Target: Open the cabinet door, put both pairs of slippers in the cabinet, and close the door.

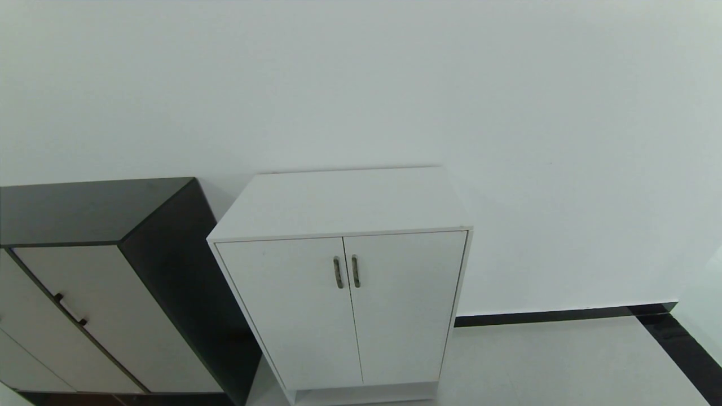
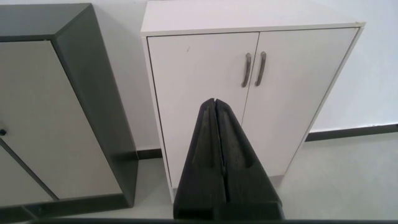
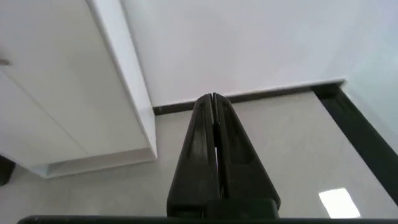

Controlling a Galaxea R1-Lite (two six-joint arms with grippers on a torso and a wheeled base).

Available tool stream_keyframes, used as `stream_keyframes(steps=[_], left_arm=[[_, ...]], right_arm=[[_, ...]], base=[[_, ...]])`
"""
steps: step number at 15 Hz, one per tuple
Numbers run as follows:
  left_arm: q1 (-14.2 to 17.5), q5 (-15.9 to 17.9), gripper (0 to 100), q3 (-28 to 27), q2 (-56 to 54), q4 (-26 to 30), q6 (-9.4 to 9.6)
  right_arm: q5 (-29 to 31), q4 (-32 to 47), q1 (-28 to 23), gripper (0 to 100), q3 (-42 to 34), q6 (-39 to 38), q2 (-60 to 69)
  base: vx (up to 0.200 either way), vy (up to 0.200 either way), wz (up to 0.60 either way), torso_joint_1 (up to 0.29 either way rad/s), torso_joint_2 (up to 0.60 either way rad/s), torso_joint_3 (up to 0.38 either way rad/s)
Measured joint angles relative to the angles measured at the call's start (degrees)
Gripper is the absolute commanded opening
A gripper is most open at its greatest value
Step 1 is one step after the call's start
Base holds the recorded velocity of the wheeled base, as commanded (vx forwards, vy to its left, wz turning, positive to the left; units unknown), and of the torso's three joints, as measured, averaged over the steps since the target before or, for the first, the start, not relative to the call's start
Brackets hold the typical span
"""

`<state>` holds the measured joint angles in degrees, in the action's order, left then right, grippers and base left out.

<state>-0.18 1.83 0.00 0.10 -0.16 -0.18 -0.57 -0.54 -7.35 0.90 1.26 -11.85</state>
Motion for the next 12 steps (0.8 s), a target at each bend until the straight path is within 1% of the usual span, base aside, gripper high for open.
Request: stream_keyframes(steps=[2,3,4,5,6,7,8,10,11,12], left_arm=[[0.0,0.0,0,0.0,0.0,0.0,0.00],[0.0,0.0,0,0.0,0.0,0.0,0.02],[0.0,0.0,0,0.0,0.0,0.0,-0.04],[0.0,0.0,0,0.0,0.0,0.0,-0.04],[0.0,0.0,0,0.0,0.0,0.0,-0.04],[0.0,0.0,0,0.0,0.0,0.0,-0.04],[0.0,0.0,0,0.0,0.0,0.0,-0.04],[0.0,0.0,0,0.0,0.0,0.0,-0.02],[0.0,0.0,0,0.0,0.0,0.0,-0.06],[0.0,0.0,0,0.0,0.0,0.0,-0.06]], right_arm=[[-4.7,0.0,2.1,0,-0.1,0.5,2.1],[-5.1,0.0,4.1,0,-0.2,0.5,2.8],[-4.9,0.0,7.3,0,-0.2,0.5,3.6],[-4.2,0.0,10.6,0,-0.3,0.5,4.4],[-2.4,0.0,12.2,0,-0.3,0.1,5.1],[1.3,0.3,12.9,0,-0.4,-0.2,5.6],[3.4,0.6,13.2,0,-0.6,-0.4,6.0],[3.7,0.7,13.1,0,-0.7,-0.3,6.0],[3.7,0.7,11.9,0,-0.8,-0.2,5.7],[3.7,0.8,9.7,0,-0.8,-0.2,5.3]], base=[[0.000,0.000,0.00,0.000,0.00,0.000],[0.000,0.000,0.00,0.000,0.00,0.000],[0.000,0.000,0.00,0.000,0.00,0.000],[0.000,0.000,0.00,0.000,0.00,0.000],[0.000,0.000,0.00,0.000,0.00,0.000],[0.000,0.000,0.00,0.000,0.00,0.000],[0.000,0.000,0.00,0.000,0.00,0.000],[0.000,0.000,0.00,0.000,0.00,0.000],[0.000,0.000,0.00,0.000,0.00,0.000],[0.000,0.000,0.00,0.000,0.00,0.000]])
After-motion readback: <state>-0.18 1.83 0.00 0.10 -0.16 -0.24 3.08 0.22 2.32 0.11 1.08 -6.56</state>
